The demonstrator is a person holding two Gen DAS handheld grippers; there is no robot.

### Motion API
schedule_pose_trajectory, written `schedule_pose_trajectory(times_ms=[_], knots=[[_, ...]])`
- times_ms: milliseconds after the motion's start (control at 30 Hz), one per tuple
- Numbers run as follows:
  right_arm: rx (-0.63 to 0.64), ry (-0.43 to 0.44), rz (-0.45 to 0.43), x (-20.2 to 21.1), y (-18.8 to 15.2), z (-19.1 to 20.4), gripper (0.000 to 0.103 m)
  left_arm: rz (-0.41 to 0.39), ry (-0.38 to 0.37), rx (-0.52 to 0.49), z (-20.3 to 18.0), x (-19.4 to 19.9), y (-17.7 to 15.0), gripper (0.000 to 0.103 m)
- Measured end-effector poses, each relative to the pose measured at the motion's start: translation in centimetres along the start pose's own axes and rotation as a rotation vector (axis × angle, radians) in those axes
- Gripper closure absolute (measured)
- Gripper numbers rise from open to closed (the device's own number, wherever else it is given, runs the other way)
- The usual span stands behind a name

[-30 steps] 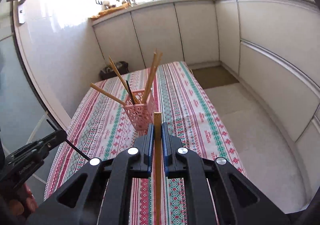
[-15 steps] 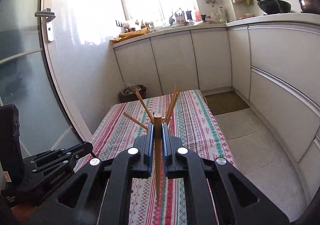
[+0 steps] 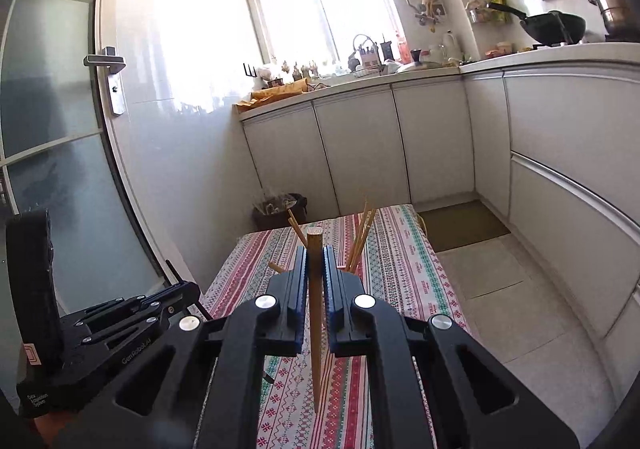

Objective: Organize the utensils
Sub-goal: 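Lift both chopsticks upright over the pink holder with the left and right tools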

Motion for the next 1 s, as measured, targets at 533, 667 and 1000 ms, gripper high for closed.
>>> schedule_pose_trajectory(times_ms=[533,667,1000], knots=[[-0.005,0.018,-0.124,1.6,5.8,-0.6,0.095,-0.102,-0.003,-0.038,-1.3,1.3,4.8,0.1],[-0.007,0.022,-0.187,1.8,8.7,-0.8,0.095,-0.17,-0.012,-0.05,-2.0,2.3,7.6,0.1],[-0.029,-0.026,-0.258,-3.5,12.6,-2.4,0.095,-0.22,-0.045,-0.044,-3.8,-1.8,11.9,0.1]])
Point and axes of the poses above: each gripper's, at about its wrist camera, not at the fingertips, and x roughly against the way its jaws point, z to its left, y to its top, the point moved 4 cm from there along -x, roughly the way its jaws point, and after that the axes turned 7 degrees about x, right-handed, at the moved point
